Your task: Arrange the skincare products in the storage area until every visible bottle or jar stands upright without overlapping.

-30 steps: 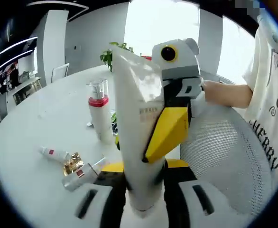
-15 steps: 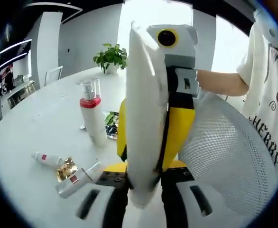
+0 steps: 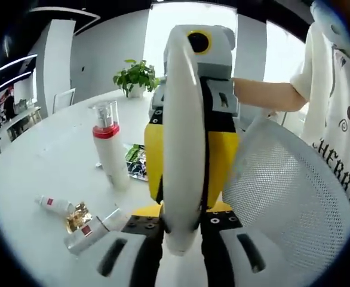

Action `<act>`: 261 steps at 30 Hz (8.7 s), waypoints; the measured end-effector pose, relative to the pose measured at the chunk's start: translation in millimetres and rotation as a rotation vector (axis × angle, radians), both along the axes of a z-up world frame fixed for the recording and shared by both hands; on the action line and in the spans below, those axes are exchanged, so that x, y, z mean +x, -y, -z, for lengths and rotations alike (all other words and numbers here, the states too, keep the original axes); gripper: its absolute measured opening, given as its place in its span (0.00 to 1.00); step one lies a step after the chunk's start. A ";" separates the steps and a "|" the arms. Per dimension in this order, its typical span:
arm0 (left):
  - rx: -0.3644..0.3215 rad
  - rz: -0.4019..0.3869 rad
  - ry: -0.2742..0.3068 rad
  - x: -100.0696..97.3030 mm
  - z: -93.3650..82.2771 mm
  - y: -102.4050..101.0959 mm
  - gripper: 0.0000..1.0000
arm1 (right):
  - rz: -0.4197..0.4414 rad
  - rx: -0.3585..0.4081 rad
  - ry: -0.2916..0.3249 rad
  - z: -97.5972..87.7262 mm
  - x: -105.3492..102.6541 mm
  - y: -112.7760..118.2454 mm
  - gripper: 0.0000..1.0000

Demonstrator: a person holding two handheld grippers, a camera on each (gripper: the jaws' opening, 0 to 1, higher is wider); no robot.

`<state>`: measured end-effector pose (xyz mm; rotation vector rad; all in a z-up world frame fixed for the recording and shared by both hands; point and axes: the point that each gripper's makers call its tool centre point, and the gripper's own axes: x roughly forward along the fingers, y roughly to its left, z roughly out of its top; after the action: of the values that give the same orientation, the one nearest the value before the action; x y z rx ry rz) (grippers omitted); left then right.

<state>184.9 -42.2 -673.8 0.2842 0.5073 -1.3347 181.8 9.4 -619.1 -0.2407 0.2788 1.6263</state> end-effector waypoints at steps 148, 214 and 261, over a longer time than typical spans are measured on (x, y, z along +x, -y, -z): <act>-0.058 -0.127 0.085 127.8 23.0 12.4 0.24 | -0.137 -1.023 0.212 35.3 128.0 38.6 0.12; -0.054 -0.081 0.078 132.2 18.8 8.2 0.24 | -0.078 -1.008 0.150 16.7 134.4 36.9 0.19; 0.045 -0.238 0.047 108.8 -2.5 -58.9 0.82 | 0.003 -0.994 0.229 4.6 131.7 46.0 0.86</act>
<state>293.7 16.7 -671.3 0.2820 0.5157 -1.0840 313.5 -36.6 -623.8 -1.1647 0.8950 1.3221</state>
